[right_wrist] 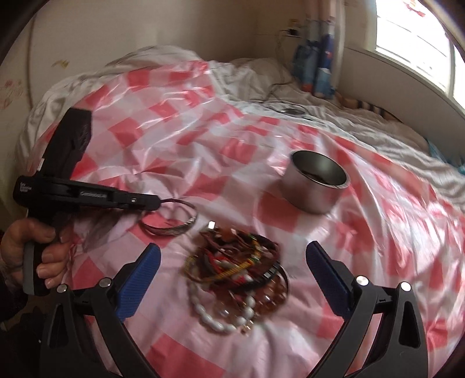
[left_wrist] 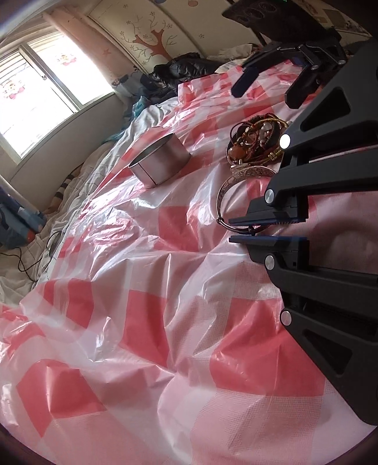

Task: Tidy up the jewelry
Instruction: 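Lift the silver bangle with the left tool while the right tool grasps a red bracelet, then carry the bangle and red bracelet toward the silver tin with both tools, then open the left tool over the tin while the right tool releases its bracelet there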

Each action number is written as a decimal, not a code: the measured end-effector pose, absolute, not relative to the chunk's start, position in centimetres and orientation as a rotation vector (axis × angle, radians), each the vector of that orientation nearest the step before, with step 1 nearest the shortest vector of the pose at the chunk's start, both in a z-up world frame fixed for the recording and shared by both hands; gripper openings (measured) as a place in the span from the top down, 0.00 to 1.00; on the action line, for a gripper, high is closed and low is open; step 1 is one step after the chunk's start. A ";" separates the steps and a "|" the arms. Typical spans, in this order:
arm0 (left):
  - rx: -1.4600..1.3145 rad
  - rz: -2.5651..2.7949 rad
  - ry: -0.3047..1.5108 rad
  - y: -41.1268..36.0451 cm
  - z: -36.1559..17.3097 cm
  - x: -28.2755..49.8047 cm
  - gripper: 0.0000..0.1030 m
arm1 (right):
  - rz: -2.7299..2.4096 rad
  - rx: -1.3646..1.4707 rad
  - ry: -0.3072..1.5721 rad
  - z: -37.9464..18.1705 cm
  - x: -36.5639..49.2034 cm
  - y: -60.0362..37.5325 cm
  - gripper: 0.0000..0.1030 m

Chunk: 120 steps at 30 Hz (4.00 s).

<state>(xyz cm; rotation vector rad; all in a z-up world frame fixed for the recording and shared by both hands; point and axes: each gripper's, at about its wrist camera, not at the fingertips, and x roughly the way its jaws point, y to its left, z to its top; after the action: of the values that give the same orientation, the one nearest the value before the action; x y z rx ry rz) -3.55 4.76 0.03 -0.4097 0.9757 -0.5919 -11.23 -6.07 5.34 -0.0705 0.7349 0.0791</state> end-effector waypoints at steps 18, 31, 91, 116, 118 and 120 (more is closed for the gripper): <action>-0.400 -0.602 0.991 4.6 -1.1 -3.5 0.94 | 0.257 -0.198 0.969 2.2 -4.7 -5.2 0.80; -0.394 -0.599 0.994 4.2 -1.1 -3.4 0.94 | 0.286 0.142 0.814 4.7 -7.1 -8.4 0.96; -0.045 -0.490 1.015 3.3 4.0 -1.8 0.53 | 0.366 0.740 0.460 8.4 -12.6 -20.3 0.94; -0.039 -0.599 0.903 0.5 10.7 -1.7 0.97 | 0.375 0.749 0.404 10.5 -12.1 -20.8 0.93; -0.019 -0.630 0.872 -2.3 12.1 -0.8 0.97 | 0.370 0.755 0.387 10.9 -11.2 -21.3 0.93; 0.007 -0.646 0.849 -5.3 12.8 0.6 0.97 | 0.362 0.757 0.380 11.1 -10.2 -21.7 0.93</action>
<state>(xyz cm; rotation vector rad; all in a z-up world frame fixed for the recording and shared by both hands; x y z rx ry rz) 0.56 -5.32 12.81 0.0069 0.8495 -0.6457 -10.25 -21.65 11.15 0.7566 0.3798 0.3620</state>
